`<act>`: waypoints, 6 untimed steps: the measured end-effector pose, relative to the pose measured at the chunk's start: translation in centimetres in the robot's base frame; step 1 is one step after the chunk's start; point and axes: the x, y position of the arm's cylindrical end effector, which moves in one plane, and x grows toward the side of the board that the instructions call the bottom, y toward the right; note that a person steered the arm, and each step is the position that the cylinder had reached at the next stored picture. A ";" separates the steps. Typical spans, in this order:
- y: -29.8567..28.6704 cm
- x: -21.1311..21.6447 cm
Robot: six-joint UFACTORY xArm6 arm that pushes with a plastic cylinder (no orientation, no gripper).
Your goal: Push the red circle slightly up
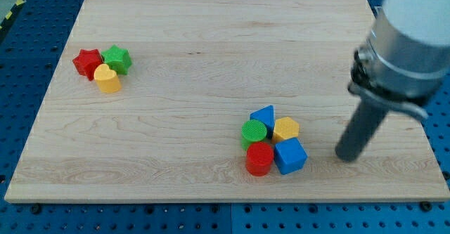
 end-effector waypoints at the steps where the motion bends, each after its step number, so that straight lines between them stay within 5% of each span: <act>1: -0.2 0.9; 6: -11.8 2.8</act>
